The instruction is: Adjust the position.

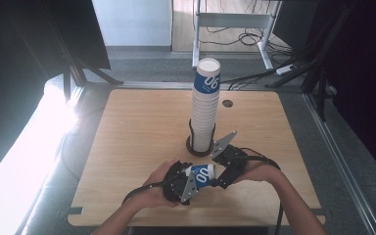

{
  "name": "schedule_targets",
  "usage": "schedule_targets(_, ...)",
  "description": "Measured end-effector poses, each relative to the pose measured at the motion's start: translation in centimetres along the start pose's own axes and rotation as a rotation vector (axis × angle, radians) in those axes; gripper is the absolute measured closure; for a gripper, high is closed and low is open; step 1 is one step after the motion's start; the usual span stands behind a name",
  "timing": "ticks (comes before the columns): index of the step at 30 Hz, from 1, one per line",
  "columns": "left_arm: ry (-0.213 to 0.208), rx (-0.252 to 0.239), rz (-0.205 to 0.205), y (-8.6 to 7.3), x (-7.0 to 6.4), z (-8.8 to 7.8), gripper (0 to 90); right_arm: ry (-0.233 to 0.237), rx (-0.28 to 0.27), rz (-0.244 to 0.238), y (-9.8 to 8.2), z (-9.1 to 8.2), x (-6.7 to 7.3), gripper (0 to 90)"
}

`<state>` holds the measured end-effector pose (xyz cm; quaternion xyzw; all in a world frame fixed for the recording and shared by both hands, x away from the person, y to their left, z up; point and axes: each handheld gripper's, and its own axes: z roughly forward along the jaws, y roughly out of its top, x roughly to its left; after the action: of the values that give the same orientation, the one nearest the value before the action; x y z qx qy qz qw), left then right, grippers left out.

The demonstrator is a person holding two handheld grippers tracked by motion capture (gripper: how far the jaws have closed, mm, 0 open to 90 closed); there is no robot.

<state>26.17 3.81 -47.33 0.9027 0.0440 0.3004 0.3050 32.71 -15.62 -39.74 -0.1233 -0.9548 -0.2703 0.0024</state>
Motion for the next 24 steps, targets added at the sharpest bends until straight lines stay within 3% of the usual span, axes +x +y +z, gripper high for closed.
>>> schedule_targets(14,0.003,-0.005,0.02,0.2,-0.2,0.0,16.3,0.062,0.129,-0.054,1.2,2.8,-0.1,16.0)
schedule_targets(19,-0.001,-0.002,0.028,0.2,-0.2,0.1,16.3,0.071,0.145,-0.076,1.2,3.2,-0.1,24.9)
schedule_targets(24,0.0,-0.008,0.025,0.2,-0.3,0.2,16.1,0.073,0.146,-0.088,1.0,3.1,-0.1,26.3)
